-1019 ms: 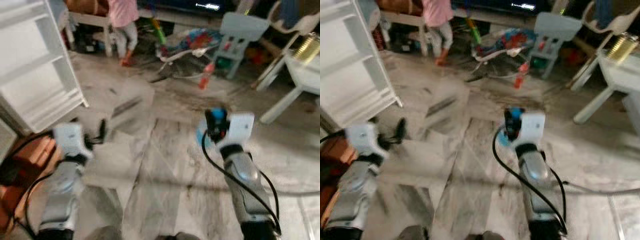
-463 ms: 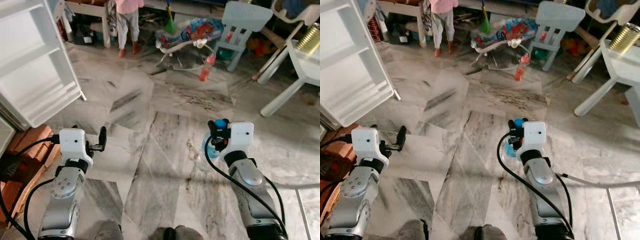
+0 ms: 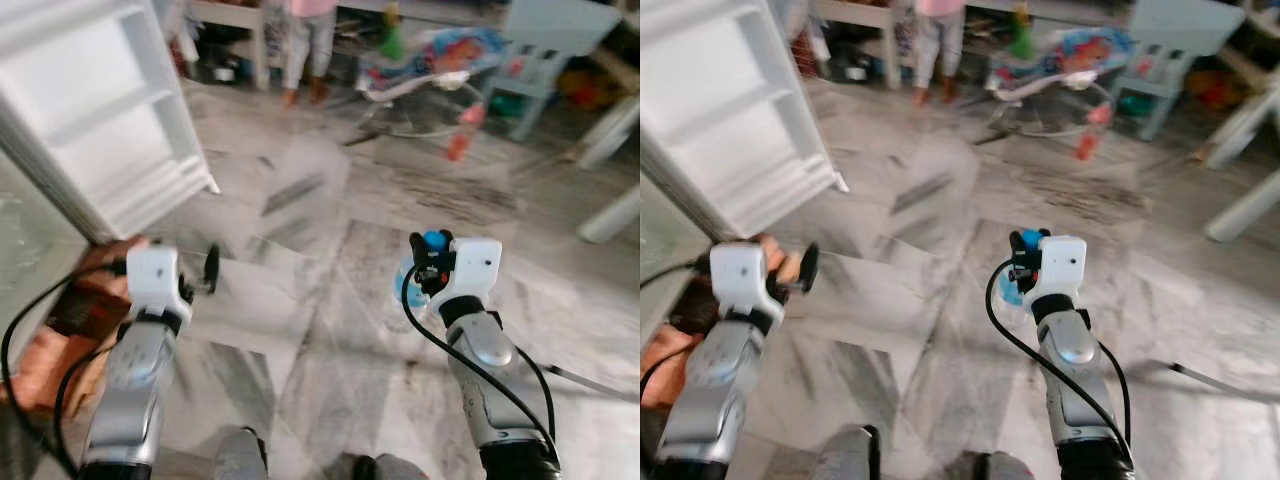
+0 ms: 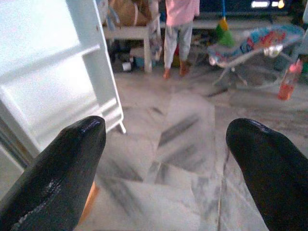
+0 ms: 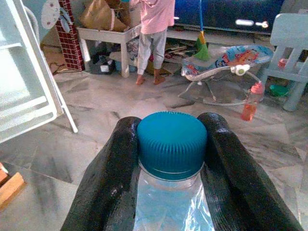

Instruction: Restocking fridge

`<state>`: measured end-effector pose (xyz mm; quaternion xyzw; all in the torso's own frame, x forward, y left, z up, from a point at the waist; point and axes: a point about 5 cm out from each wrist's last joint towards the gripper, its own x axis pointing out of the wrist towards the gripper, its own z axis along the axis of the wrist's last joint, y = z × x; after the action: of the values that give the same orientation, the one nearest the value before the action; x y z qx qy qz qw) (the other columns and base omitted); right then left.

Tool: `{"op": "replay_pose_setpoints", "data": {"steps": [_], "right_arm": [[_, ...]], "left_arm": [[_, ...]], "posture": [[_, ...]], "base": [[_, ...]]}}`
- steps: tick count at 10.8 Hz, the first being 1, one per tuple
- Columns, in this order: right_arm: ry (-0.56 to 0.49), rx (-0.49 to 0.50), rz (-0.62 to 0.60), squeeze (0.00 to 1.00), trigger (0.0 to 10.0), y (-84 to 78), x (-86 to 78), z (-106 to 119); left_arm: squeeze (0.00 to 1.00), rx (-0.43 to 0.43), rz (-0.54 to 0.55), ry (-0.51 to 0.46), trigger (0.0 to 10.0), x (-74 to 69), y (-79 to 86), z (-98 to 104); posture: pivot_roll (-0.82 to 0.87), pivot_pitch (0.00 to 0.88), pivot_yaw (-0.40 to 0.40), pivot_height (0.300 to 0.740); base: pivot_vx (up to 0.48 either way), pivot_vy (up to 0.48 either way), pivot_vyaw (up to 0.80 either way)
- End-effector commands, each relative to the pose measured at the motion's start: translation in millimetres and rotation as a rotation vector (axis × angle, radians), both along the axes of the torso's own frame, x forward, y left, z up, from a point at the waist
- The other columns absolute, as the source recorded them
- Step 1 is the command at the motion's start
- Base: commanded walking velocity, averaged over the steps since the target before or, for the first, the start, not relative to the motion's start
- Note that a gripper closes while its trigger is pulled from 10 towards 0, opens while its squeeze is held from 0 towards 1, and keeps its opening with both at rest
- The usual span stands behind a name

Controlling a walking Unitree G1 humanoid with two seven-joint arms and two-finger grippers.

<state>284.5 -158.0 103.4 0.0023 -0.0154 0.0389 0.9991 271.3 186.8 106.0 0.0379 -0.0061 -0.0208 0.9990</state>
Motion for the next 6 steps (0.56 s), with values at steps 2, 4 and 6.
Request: {"op": "replay_pose_setpoints", "data": {"steps": [2,4,6], "right_arm": [[-0.069,-0.030,-0.073,0.00,10.0,-8.2,5.1,10],[-0.057,-0.044,-0.122,0.00,10.0,-12.4,-6.1,4],[-0.025,-0.066,-0.047,0.00,10.0,-0.8,-22.9,-7]], "left_arm": [[0.00,0.070,-0.079,-0.045,10.0,13.1,-11.5,11],[0.00,0.111,-0.077,-0.038,10.0,13.2,-11.0,6],[0.00,0.135,-0.084,-0.012,10.0,8.2,-17.8,-3]], "posture": [[0.11,0.081,0.064,0.740],[0.07,0.092,0.059,0.740],[0.08,0.115,0.009,0.740]], "base": [[0.000,0.000,0.00],[0.000,0.000,0.00],[0.000,0.000,0.66]]}}
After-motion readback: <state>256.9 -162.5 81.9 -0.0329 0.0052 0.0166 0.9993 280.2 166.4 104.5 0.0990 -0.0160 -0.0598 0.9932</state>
